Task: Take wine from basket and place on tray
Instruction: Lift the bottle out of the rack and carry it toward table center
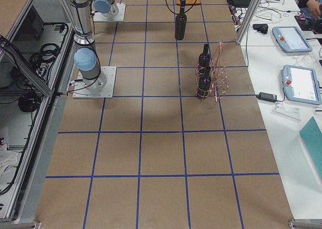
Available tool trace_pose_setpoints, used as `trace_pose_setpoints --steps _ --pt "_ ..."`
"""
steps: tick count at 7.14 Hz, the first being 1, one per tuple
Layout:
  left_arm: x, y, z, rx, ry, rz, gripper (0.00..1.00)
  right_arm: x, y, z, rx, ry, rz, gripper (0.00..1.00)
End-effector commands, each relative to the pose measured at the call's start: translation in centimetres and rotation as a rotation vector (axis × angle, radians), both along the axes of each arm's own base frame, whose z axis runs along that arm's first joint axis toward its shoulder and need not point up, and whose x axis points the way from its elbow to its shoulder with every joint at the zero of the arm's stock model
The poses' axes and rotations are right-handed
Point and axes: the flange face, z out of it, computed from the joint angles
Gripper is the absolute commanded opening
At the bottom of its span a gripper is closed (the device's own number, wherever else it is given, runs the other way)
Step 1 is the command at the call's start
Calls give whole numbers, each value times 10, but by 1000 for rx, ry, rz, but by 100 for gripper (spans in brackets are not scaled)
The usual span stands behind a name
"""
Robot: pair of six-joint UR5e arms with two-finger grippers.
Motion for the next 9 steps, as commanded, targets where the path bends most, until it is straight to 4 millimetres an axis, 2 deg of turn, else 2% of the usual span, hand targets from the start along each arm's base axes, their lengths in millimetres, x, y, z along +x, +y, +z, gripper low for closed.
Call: trace_pose_setpoints --steps 1,2,3,6,9 --pt "14 10 7 44 -1 21 100 53 -1 -37 -4 -11 -21 0" --pt "35 11 9 46 -2 11 100 61 -2 -48 1 -6 -38 0" --pt "41 11 10 45 -1 -7 100 66 2 -52 12 -10 -57 0" --pt "45 14 13 36 -1 -3 100 70 13 -74 48 13 -80 0" --pt "47 13 10 40 -2 -61 100 79 20 -78 53 7 -82 0"
